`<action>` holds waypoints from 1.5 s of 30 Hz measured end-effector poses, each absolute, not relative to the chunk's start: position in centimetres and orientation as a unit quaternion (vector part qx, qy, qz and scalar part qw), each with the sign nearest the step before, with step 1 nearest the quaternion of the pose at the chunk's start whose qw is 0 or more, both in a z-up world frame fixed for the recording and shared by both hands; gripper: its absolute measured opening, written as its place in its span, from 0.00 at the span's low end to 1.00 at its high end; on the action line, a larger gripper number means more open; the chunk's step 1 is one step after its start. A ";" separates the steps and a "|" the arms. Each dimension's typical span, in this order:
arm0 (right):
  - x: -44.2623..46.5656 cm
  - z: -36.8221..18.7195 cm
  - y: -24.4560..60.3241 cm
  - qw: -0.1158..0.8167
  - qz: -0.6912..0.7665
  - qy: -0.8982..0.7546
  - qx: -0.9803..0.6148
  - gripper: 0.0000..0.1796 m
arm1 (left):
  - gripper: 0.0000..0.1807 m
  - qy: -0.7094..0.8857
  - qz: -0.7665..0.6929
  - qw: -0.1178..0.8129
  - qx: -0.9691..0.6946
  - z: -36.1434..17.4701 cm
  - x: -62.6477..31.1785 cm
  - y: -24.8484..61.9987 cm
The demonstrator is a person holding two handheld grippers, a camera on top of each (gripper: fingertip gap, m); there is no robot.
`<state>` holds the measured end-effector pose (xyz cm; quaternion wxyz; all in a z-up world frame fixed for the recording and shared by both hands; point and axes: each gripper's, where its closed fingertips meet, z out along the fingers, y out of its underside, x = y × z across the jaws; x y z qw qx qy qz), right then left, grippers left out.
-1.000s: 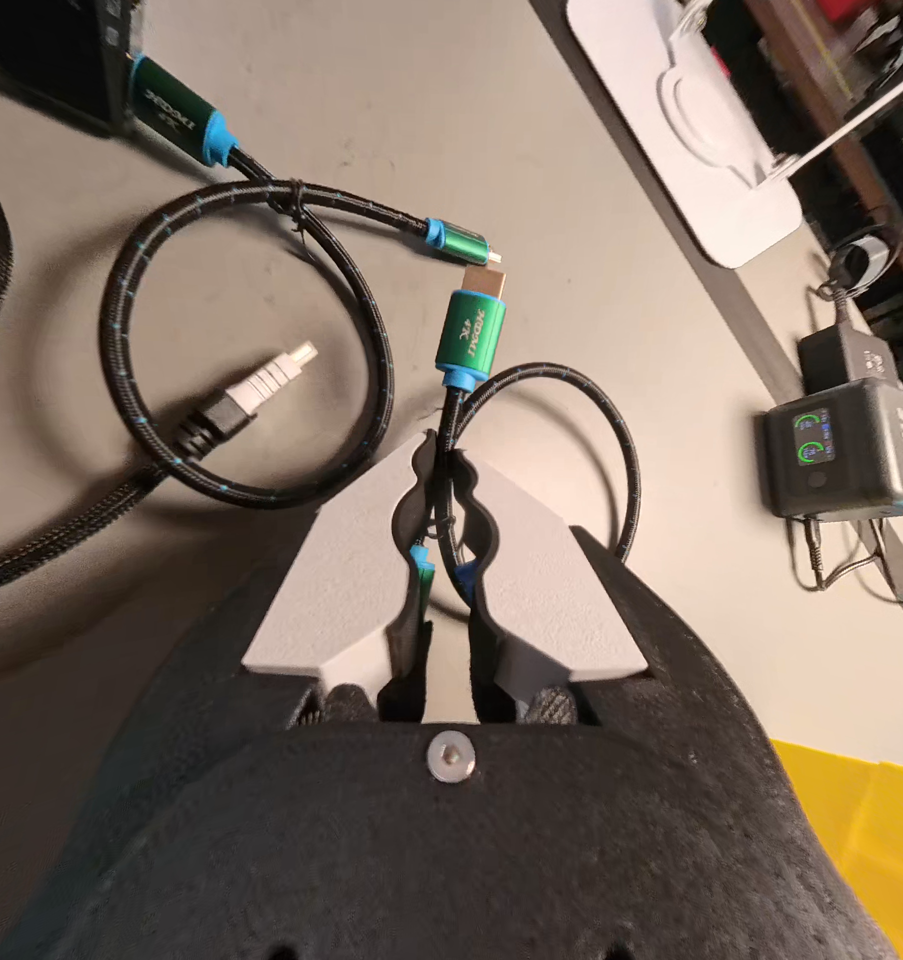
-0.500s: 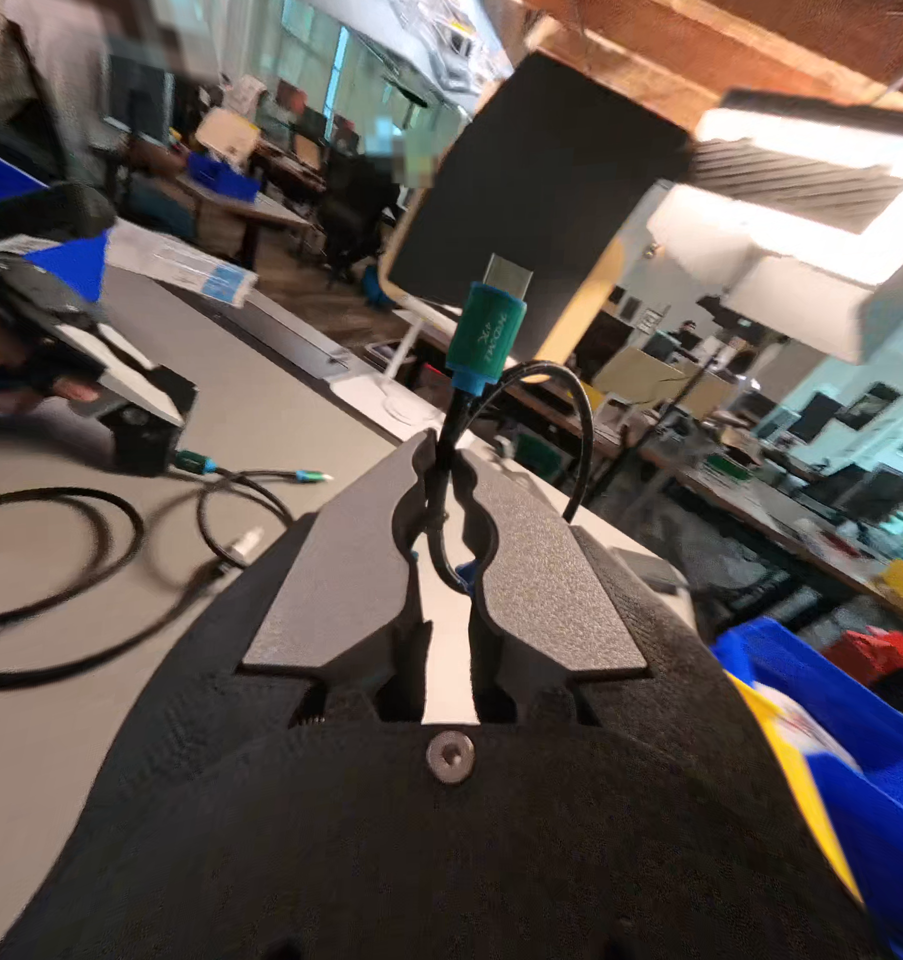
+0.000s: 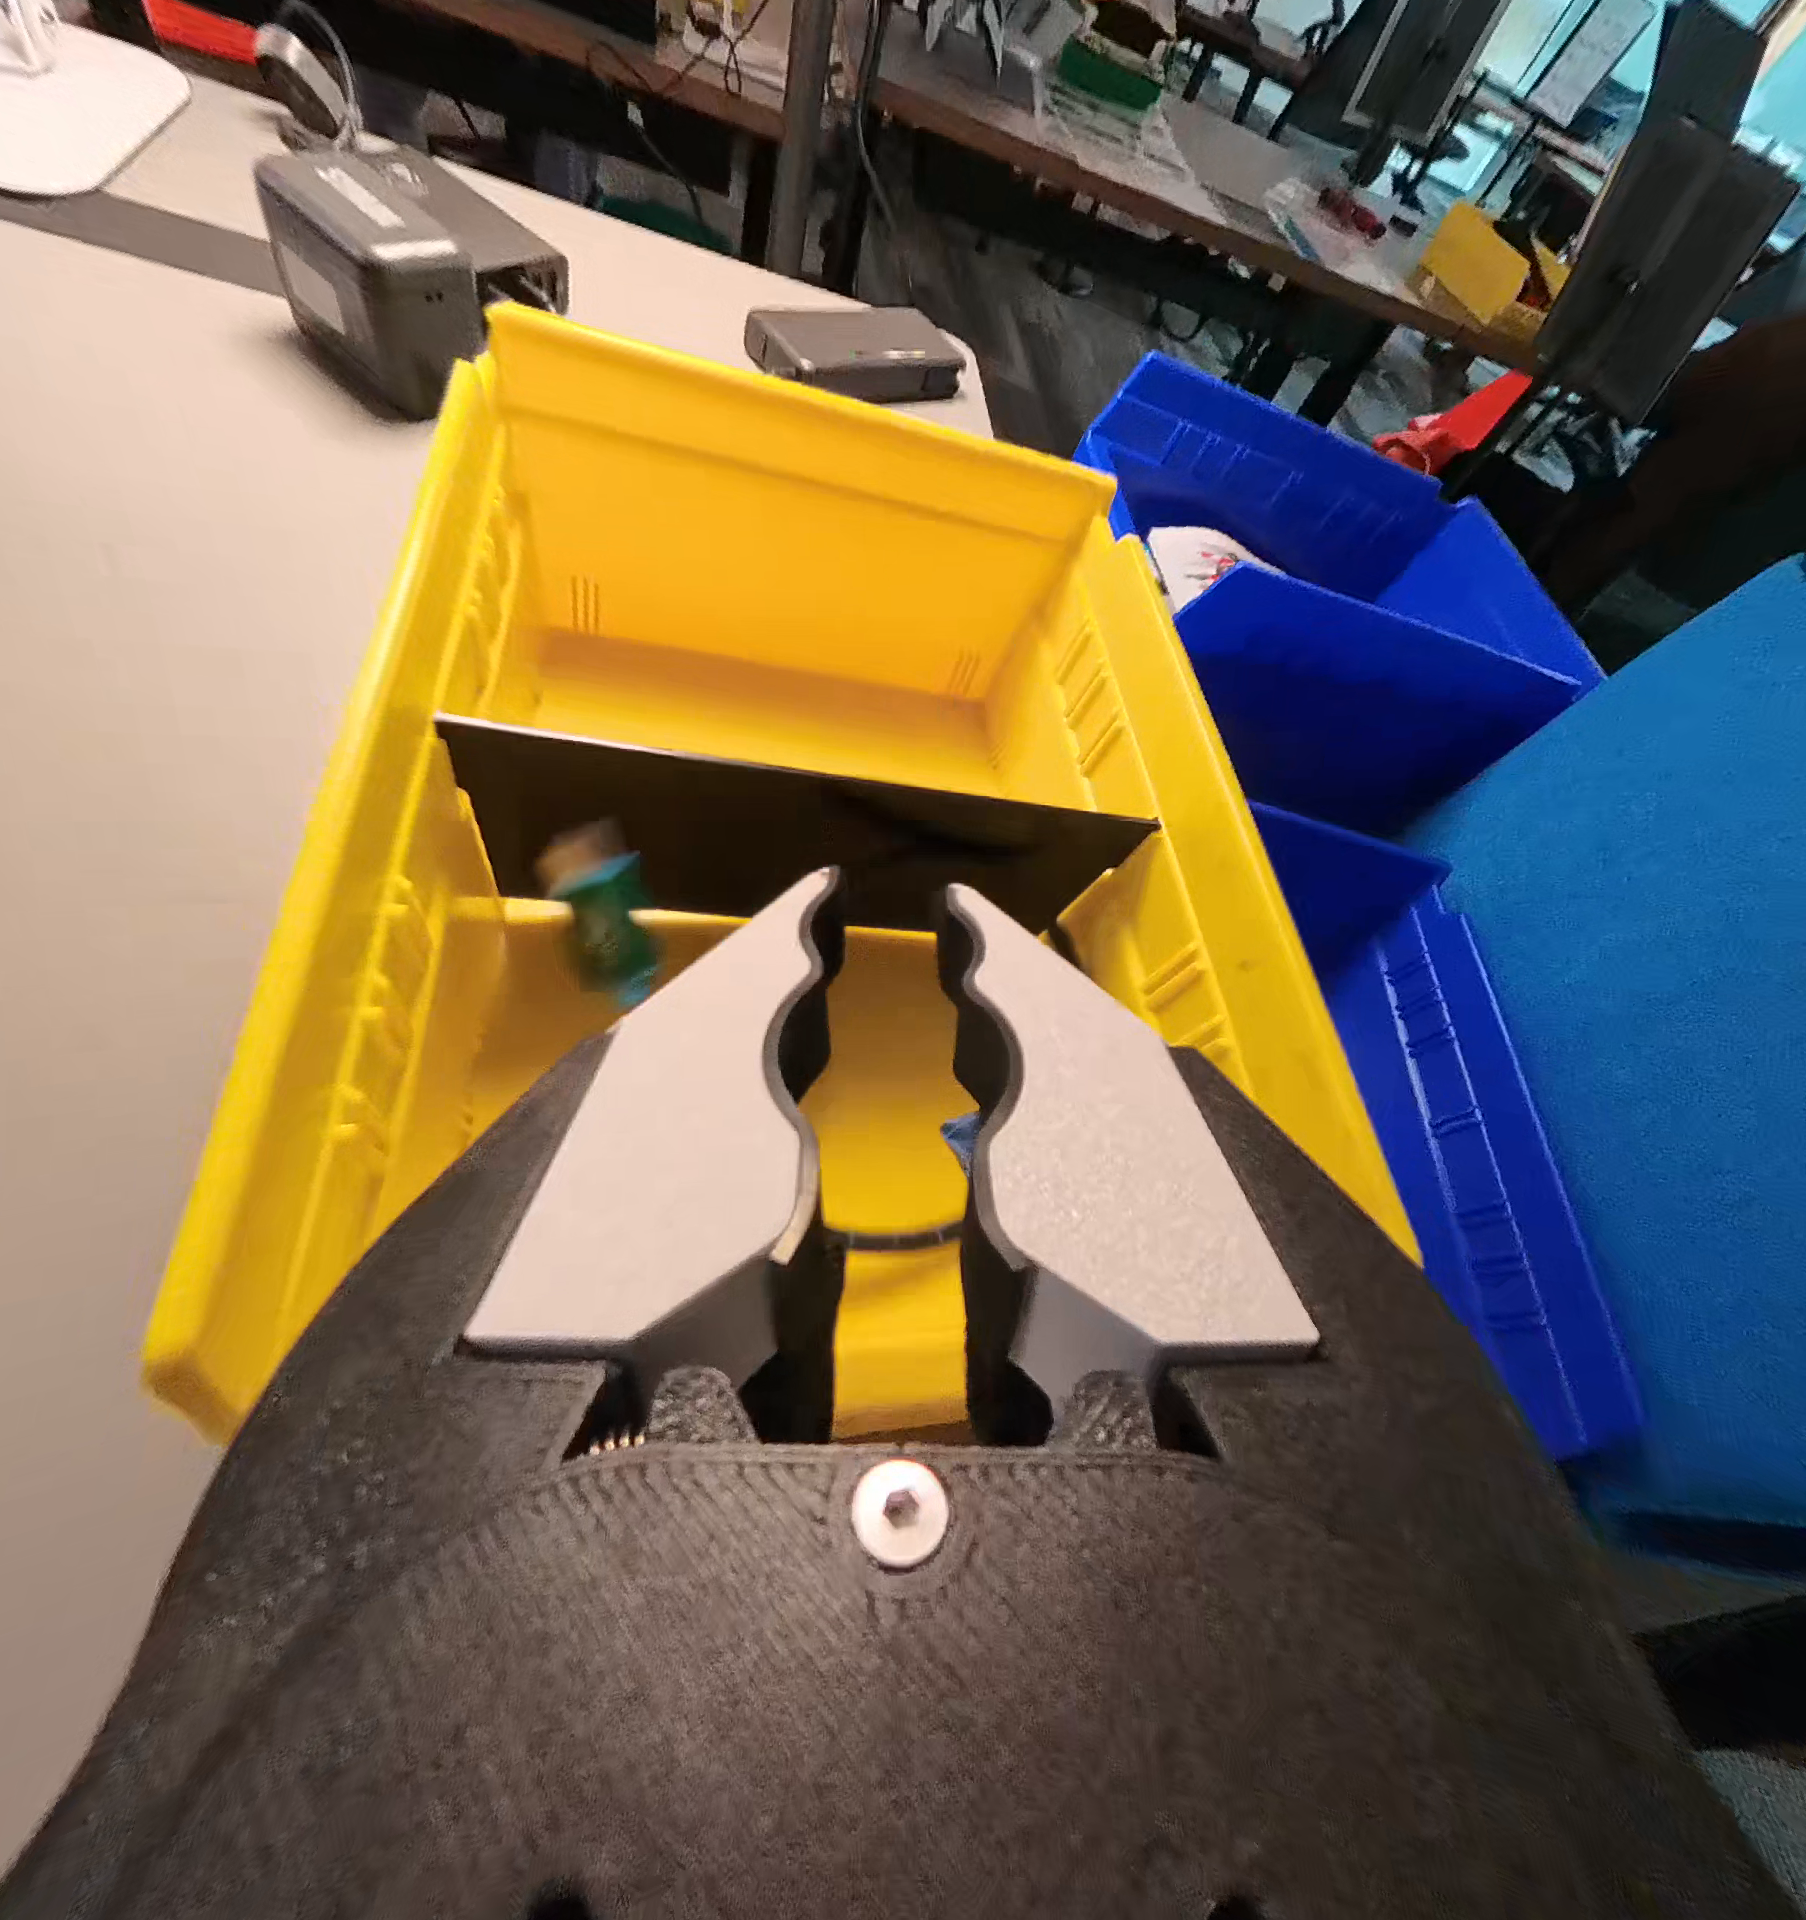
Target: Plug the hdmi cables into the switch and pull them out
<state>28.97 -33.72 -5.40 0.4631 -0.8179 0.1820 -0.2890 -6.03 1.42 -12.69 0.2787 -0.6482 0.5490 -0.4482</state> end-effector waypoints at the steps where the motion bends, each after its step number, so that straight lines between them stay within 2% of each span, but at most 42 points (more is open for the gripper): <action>1: 28.6 -4.7 -33.7 0.467 -0.295 0.176 -0.815 0.11 | 0.13 0.549 -0.449 0.278 -0.648 -12.7 -6.0 1.4; 8: 18.4 -0.8 -26.6 0.546 -0.260 -0.005 -0.796 0.11 | 0.12 0.553 -0.458 0.278 -0.638 -12.3 -5.9 1.2; 14: 6.3 -4.8 -15.1 0.563 -0.162 -0.210 -0.783 0.12 | 0.12 0.548 -0.498 0.283 -0.610 -10.6 -6.1 0.6; 21: -3.9 -7.2 -4.5 0.554 -0.152 -0.410 -0.709 0.15 | 0.12 0.569 -0.482 0.306 -0.592 -10.4 -6.3 0.6; 28: -4.7 -13.2 -1.5 0.486 -0.184 -0.491 -0.699 0.22 | 0.12 0.591 -0.481 0.297 -0.575 -10.5 -6.3 -0.3; 35: -3.4 -13.3 -2.1 0.475 -0.254 -0.520 -0.663 0.21 | 0.12 0.606 -0.480 0.287 -0.566 -10.7 -6.1 -1.0; 41: -3.1 -11.4 -1.9 0.499 -0.301 -0.486 -0.652 0.16 | 0.12 0.631 -0.444 0.364 -0.522 -9.0 -5.9 -1.5; 45: -2.0 -8.8 -1.7 0.535 -0.332 -0.426 -0.650 0.16 | 0.12 0.585 -0.408 0.466 -0.524 -6.6 -6.0 0.9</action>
